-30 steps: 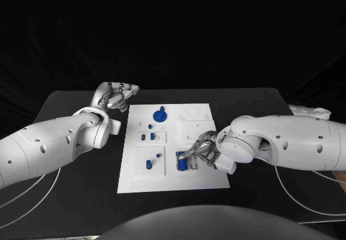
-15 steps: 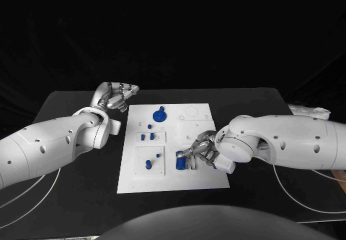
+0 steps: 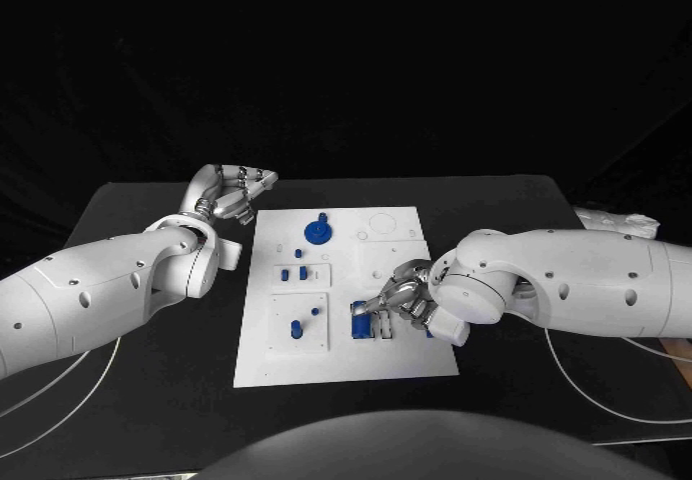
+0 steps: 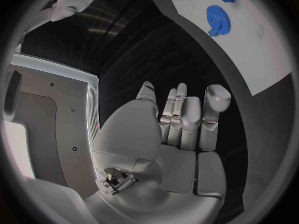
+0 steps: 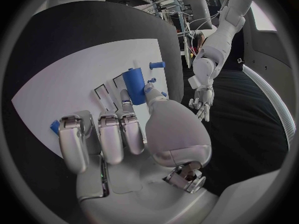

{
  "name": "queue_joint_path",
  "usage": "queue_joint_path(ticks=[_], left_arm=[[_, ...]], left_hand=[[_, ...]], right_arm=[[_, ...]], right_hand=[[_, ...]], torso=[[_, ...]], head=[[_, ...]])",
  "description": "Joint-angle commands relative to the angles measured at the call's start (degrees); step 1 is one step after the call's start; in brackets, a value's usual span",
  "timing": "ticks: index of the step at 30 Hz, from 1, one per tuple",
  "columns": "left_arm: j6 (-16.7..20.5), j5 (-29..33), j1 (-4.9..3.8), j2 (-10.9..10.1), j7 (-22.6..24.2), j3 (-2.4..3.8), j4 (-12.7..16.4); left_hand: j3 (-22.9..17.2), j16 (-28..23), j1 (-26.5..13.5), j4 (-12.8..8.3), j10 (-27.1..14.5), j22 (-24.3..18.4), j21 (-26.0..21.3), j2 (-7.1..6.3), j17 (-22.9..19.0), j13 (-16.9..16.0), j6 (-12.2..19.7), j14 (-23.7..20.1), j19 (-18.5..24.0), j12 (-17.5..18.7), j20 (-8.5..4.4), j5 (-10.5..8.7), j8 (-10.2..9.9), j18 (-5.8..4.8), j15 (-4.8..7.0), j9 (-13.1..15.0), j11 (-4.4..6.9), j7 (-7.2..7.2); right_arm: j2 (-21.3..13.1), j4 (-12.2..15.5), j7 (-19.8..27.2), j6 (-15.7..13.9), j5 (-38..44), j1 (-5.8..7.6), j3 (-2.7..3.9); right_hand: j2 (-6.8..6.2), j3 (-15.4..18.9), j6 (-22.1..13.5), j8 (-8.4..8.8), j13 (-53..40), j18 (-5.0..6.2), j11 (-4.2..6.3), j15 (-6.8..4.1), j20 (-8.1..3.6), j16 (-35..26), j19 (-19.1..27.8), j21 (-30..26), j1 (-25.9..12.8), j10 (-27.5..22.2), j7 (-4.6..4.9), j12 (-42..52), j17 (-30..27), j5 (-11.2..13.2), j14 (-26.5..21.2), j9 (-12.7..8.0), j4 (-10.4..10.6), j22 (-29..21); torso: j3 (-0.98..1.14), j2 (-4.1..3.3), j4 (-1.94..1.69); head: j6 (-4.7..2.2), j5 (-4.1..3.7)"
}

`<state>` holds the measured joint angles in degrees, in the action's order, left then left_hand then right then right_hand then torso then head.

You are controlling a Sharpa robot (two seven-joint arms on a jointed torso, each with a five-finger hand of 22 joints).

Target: Assemble the parts on the task board

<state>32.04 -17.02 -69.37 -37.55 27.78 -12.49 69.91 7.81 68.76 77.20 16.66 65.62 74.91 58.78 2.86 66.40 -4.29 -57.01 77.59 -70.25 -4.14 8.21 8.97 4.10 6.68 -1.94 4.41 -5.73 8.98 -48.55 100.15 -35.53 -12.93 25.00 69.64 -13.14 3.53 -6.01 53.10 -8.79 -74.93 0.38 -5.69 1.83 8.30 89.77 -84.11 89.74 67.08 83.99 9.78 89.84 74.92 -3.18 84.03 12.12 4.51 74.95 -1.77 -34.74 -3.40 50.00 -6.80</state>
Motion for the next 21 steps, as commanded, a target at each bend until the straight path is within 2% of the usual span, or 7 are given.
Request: queue_joint_path(ticks=[1, 11, 21], left_arm=[[-0.9, -0.2, -0.05, 0.2, 0.3, 0.05, 0.1], [-1.1, -0.2, -0.05, 0.2, 0.2, 0.05, 0.1], [-1.2, -0.2, -0.05, 0.3, 0.1, 0.05, 0.0]], left_hand=[[0.3, -0.3, 0.0, 0.0, -0.1, 2.6, -0.3, 0.33, -0.1, -0.1, 0.3, -0.5, 0.2, 0.0, -0.09, 0.39, 0.1, -0.41, 0.07, 0.0, 0.07, -0.1], [0.3, -0.2, 0.1, 0.0, -0.1, 2.6, -0.3, 0.39, 0.0, -0.1, 0.3, -0.5, 0.2, 0.0, -0.09, 0.5, 0.1, -0.41, 0.08, 0.0, 0.07, -0.11], [0.4, -0.3, 0.1, 0.0, -0.1, 2.6, -0.4, 0.42, 0.0, -0.1, 0.3, -0.5, 0.3, 0.0, -0.09, 0.57, 0.1, -0.38, 0.08, 0.0, 0.08, -0.11]], right_arm=[[-0.3, -0.5, -2.4, -0.1, 2.6, -0.37, -0.39], [-0.5, -0.5, -2.6, -0.4, 3.4, -0.43, -0.39], [-0.3, -0.8, -2.9, 0.0, 3.5, -0.46, -0.39]], right_hand=[[0.24, 0.1, 1.0, -0.36, -15.1, -0.38, 0.04, 0.27, 0.19, 0.2, -5.9, 0.3, 0.8, 6.0, -0.22, 0.2, 15.1, -0.1, 6.0, 0.3, -0.5, 15.1], [0.51, 0.3, 3.1, -1.92, -15.1, -0.38, 0.89, -0.45, -0.41, 0.2, -5.9, 0.3, 1.6, 6.0, -1.2, 0.2, 15.1, -0.5, 6.0, 1.9, -1.3, 15.1], [0.38, 1.0, 3.0, -2.27, -15.1, -0.38, 1.07, -0.64, -0.66, 0.2, -5.9, 0.3, 0.6, 6.0, -1.28, 0.2, 15.1, -0.2, 6.0, 2.6, -0.8, 15.1]], torso=[[-0.01, 0.02, -0.01], [0.01, 0.03, 0.01], [-0.03, 0.03, -0.04]], head=[[0.0, -0.06], [0.0, -0.22], [0.0, -0.5]])
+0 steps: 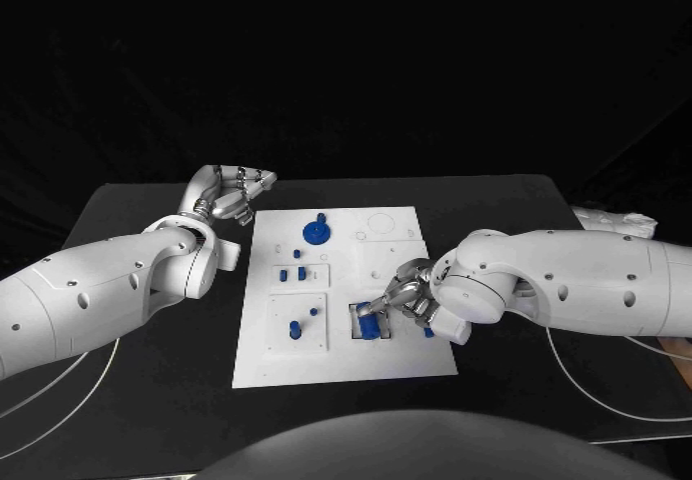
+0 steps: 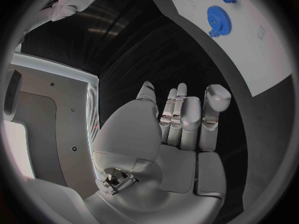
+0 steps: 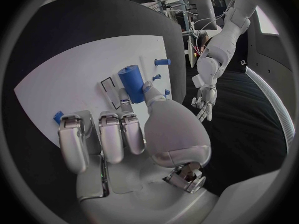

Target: Assemble the parts on the task board

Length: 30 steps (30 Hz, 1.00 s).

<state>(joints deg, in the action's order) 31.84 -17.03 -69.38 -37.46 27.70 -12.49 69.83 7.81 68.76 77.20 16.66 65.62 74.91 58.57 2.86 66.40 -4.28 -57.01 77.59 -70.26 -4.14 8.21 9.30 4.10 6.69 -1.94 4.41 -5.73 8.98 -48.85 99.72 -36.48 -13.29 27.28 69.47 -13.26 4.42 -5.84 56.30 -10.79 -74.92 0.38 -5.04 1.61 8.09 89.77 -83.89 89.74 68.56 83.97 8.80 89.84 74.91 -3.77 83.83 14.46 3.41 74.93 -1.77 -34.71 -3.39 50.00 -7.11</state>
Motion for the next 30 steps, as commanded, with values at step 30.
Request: queue_joint_path(ticks=[30], left_arm=[[-1.4, -0.5, -0.05, 0.2, 0.0, 0.05, 0.0]], left_hand=[[0.6, -0.3, 0.5, 0.0, -0.1, 2.7, -0.3, 0.65, -0.1, -0.1, 0.3, -0.6, 0.3, 0.0, -0.1, 1.02, 0.2, -0.38, 0.09, 0.0, 0.1, -0.12]], right_arm=[[0.1, -0.6, 0.1, -0.1, 0.8, -0.29, -0.27]], right_hand=[[-2.96, 6.9, -3.5, -1.09, -15.1, -0.38, -0.19, 0.19, 0.02, 0.2, -6.1, 0.3, -6.0, 6.0, 0.32, 0.2, 15.1, 0.6, 6.2, 3.6, 3.4, 15.1]], torso=[[0.06, -0.05, 0.03]], head=[[0.0, 0.21]])
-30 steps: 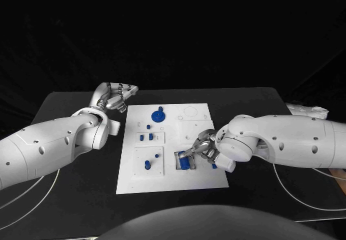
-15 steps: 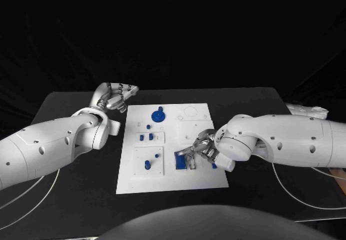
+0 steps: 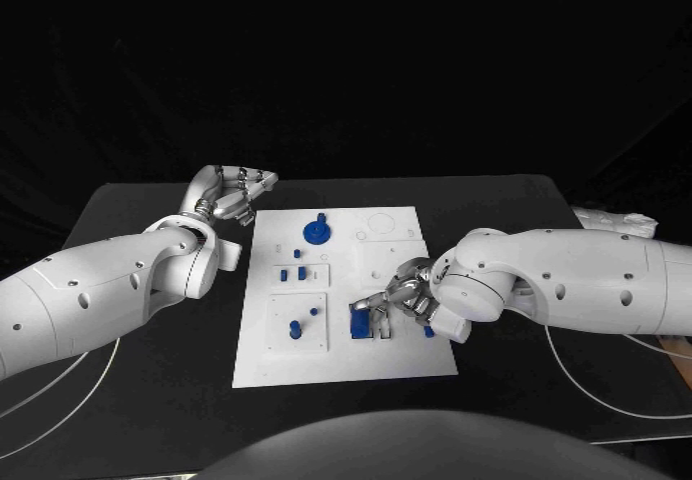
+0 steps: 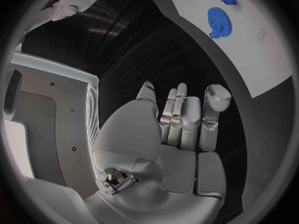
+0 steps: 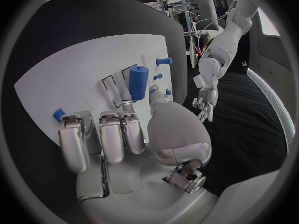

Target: Assemble the parts on the task board

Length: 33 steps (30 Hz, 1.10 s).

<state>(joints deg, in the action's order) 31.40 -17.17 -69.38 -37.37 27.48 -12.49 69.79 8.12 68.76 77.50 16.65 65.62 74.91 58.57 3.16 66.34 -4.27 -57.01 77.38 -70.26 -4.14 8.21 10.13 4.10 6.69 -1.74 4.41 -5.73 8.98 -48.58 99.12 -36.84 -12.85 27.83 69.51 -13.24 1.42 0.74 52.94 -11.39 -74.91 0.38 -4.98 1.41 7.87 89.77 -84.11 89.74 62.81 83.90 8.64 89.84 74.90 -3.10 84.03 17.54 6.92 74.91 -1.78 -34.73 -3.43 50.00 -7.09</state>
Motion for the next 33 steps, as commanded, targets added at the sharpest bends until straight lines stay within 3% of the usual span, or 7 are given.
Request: queue_joint_path(ticks=[1, 5, 10, 11, 14, 18, 33], left_arm=[[-0.9, -0.3, -0.05, 0.1, 0.3, 0.05, 0.1], [-0.9, -0.3, -0.05, 0.0, 0.3, 0.05, 0.1], [-0.9, -0.3, -0.05, 0.0, 0.3, 0.05, 0.2], [-0.9, -0.3, -0.05, -0.1, 0.3, 0.05, 0.2], [-0.9, -0.3, -0.05, -0.1, 0.2, 0.05, 0.2], [-1.0, -0.3, -0.05, 0.0, 0.2, 0.05, 0.1], [-1.1, -0.3, -0.05, 0.0, 0.3, 0.05, 0.1]], left_hand=[[0.3, -0.3, 0.2, 0.0, -0.1, 2.7, -0.3, 0.35, -0.1, -0.1, 0.3, -0.4, 0.3, 0.0, -0.1, 0.2, 0.2, -0.39, -0.12, 0.0, 0.1, -0.12], [0.3, -0.3, 0.3, 0.0, -0.1, 2.7, -0.3, 0.35, -0.1, -0.1, 0.3, -0.4, 0.3, 0.0, -0.1, 0.23, 0.2, -0.39, -0.11, 0.0, 0.1, -0.12], [0.3, -0.3, 0.3, 0.0, -0.1, 2.7, -0.3, 0.38, -0.1, -0.1, 0.3, -0.4, 0.3, 0.0, -0.1, 0.36, 0.2, -0.39, -0.11, 0.0, 0.1, -0.13], [0.3, -0.3, 0.3, 0.0, -0.1, 2.7, -0.3, 0.38, -0.1, -0.1, 0.3, -0.4, 0.3, 0.0, -0.1, 0.36, 0.2, -0.39, -0.11, 0.0, 0.1, -0.13], [0.3, -0.3, 0.3, 0.0, -0.1, 2.7, -0.3, 0.38, -0.1, -0.1, 0.3, -0.4, 0.3, 0.0, -0.1, 0.36, 0.2, -0.39, -0.11, 0.0, 0.1, -0.13], [0.3, -0.3, 0.3, 0.0, -0.1, 2.7, -0.3, 0.38, -0.1, -0.1, 0.3, -0.4, 0.3, 0.0, -0.1, 0.36, 0.2, -0.39, -0.11, 0.0, 0.1, -0.13], [0.4, -0.3, 0.4, 0.0, -0.1, 2.7, -0.3, 0.41, 0.0, -0.1, 0.3, -0.4, 0.3, 0.0, -0.1, 0.49, 0.2, -0.39, -0.11, 0.0, 0.1, -0.13]], right_arm=[[-0.3, 0.2, 1.1, -1.0, 0.3, -0.33, -0.29], [-1.2, 1.3, 3.6, -3.1, 1.7, -0.33, -0.28], [-2.8, 3.7, 6.5, -5.2, 7.6, -0.27, -0.27], [-3.1, 4.1, 6.8, -5.4, 8.9, -0.26, -0.26], [-3.7, 5.3, 6.8, -4.8, 12.2, -0.24, -0.26], [-3.9, 5.7, 6.3, -3.8, 13.8, -0.3, -0.27], [-2.4, 5.3, 3.5, 1.1, 16.6, -1.2, -0.28]], right_hand=[[0.12, 0.4, 0.5, -1.26, -15.1, -0.38, -0.03, 0.25, 0.15, 0.2, -5.9, 0.3, -0.1, 6.1, 0.23, 0.2, 15.1, 0.0, 6.0, 1.1, -0.2, 15.1], [0.22, 0.7, 2.5, -6.99, -15.1, -0.38, 1.41, -0.97, -0.84, 0.2, -5.9, 0.3, 1.5, 6.1, -1.42, 0.2, 15.1, 0.0, 6.0, 6.2, -1.2, 15.1], [0.85, 1.8, -6.1, -25.97, -15.1, -0.38, 3.41, -2.68, -2.93, 0.2, -5.9, 0.3, 3.2, 6.1, -3.26, 0.2, 15.1, -0.1, 6.0, 27.3, -2.6, 15.1], [1.07, 2.1, -9.1, -30.93, -15.1, -0.38, 3.65, -2.93, -3.44, 0.2, -5.9, 0.3, 3.0, 6.1, -3.52, 0.2, 15.1, -0.3, 6.0, 33.3, -2.5, 15.1], [1.13, 1.8, -10.1, -34.41, -15.1, -0.38, 4.04, -3.45, -3.42, 0.2, -5.9, 0.3, 4.4, 6.1, -4.09, 0.2, 15.1, -0.2, 6.0, 37.6, -3.3, 15.1], [1.43, 1.4, -11.5, -36.1, -15.1, -0.38, 4.22, -3.65, -3.63, 0.2, -5.9, 0.3, 5.1, 6.1, -4.34, 0.2, 15.1, -0.2, 6.0, 40.5, -3.7, 15.1], [1.7, 1.1, -11.7, -38.5, -15.1, -0.38, 4.65, -4.03, -3.98, 0.2, -5.9, 0.3, 5.7, 6.1, -4.8, 0.2, 15.1, -0.1, 6.0, 44.6, -4.1, 15.1]], torso=[[0.1, -0.04, 0.08], [0.08, -0.06, -0.04], [0.04, -0.09, 0.03], [0.03, -0.08, 0.05], [0.0, -0.07, 0.12], [-0.03, -0.02, 0.08], [-0.02, 0.04, -0.02]], head=[[0.0, 0.29], [0.0, 0.35], [0.0, 0.49], [0.0, 0.48], [0.0, 0.48], [0.0, 0.29], [0.0, 0.23]])
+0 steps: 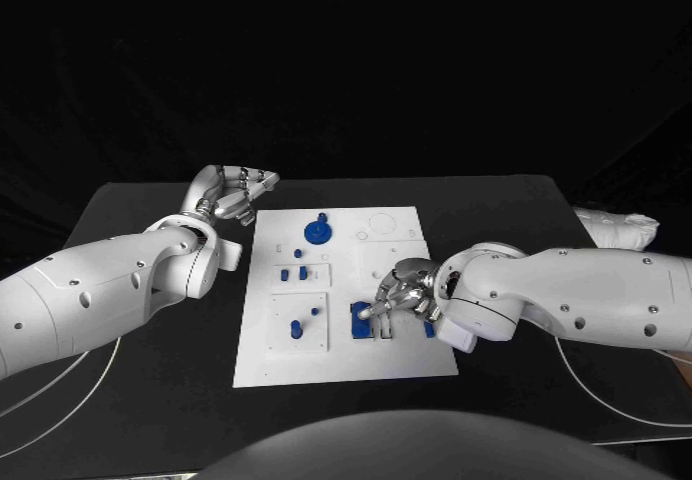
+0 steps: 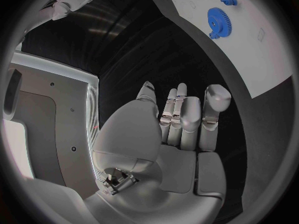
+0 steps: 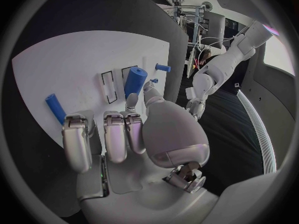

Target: Assemble the parts on the task board

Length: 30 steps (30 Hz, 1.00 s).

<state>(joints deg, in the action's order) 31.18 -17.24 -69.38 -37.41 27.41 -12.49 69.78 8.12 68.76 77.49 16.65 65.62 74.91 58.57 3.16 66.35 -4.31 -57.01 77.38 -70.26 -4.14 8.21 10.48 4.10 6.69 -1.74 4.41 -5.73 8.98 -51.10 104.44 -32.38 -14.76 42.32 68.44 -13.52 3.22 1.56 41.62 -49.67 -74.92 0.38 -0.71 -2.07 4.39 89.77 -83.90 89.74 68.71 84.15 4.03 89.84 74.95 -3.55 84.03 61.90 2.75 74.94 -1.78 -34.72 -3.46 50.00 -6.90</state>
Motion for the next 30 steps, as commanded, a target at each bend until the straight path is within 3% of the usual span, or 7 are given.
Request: queue_joint_path(ticks=[1, 14, 18, 30], left_arm=[[-0.9, -0.3, -0.05, 0.1, 0.4, 0.05, 0.1], [-0.8, -0.3, -0.05, 0.0, 0.3, 0.05, 0.1], [-0.8, -0.3, -0.05, 0.0, 0.3, 0.05, 0.1], [-0.8, -0.3, -0.05, -0.1, 0.2, 0.05, 0.1]], left_hand=[[0.4, -0.3, 0.4, 0.0, -0.1, 2.7, -0.3, 0.41, 0.0, 0.0, 0.3, -0.4, 0.3, 0.0, -0.1, 0.14, 0.2, -0.39, -0.1, 0.0, 0.1, -0.13], [0.4, -0.3, 0.4, 0.0, -0.1, 2.7, -0.3, 0.41, 0.0, 0.0, 0.3, -0.4, 0.3, 0.0, -0.1, 0.14, 0.2, -0.39, -0.1, 0.0, 0.1, -0.13], [0.4, -0.3, 0.4, 0.0, -0.1, 2.7, -0.3, 0.41, 0.0, 0.0, 0.3, -0.4, 0.3, 0.0, -0.1, 0.14, 0.2, -0.39, -0.1, 0.0, 0.1, -0.13], [0.4, -0.3, 0.4, 0.0, -0.1, 2.7, -0.3, 0.41, 0.0, 0.0, 0.3, -0.4, 0.3, 0.0, -0.1, 0.14, 0.2, -0.39, -0.1, 0.0, 0.1, -0.13]], right_arm=[[0.1, 0.0, -1.0, 3.2, 2.1, -0.15, -0.01], [0.4, 0.0, -2.1, 5.7, 1.5, -0.31, 0.0], [0.7, -0.2, -2.6, 6.4, 1.6, -0.31, 0.0], [0.5, -0.5, -3.3, 6.2, 1.7, -0.32, 0.0]], right_hand=[[-0.12, 0.3, -0.3, -0.26, -15.1, -0.38, 0.39, -0.55, -0.51, 0.2, -6.1, 0.3, -0.3, 5.9, -0.21, 0.2, 15.0, 0.3, 6.0, 0.4, 0.1, 15.1], [-0.22, 0.6, -0.2, -0.45, -15.1, -0.38, 0.48, -0.62, -0.58, 0.2, -6.1, 0.3, -1.0, 5.9, -0.31, 0.2, 15.0, 0.4, 6.0, 1.0, 0.5, 15.1], [-0.27, 0.5, 0.7, -1.29, -15.1, -0.38, 0.58, -0.7, -0.64, 0.2, -6.1, 0.3, -0.6, 5.9, -0.45, 0.2, 15.0, 0.3, 6.0, 1.8, 0.2, 15.1], [0.29, 0.1, 0.7, -1.29, -15.1, -0.38, 0.72, -0.81, -0.74, 0.2, -6.1, 0.3, -0.2, 5.9, -0.58, 0.2, 15.0, 0.1, 6.0, 2.2, 0.1, 15.1]], torso=[[-0.03, 0.03, 0.0], [-0.01, -0.04, 0.04], [-0.02, 0.01, 0.03], [0.01, -0.02, 0.05]], head=[[0.0, 0.03], [0.0, -0.06], [0.0, -0.18], [0.0, -0.14]])
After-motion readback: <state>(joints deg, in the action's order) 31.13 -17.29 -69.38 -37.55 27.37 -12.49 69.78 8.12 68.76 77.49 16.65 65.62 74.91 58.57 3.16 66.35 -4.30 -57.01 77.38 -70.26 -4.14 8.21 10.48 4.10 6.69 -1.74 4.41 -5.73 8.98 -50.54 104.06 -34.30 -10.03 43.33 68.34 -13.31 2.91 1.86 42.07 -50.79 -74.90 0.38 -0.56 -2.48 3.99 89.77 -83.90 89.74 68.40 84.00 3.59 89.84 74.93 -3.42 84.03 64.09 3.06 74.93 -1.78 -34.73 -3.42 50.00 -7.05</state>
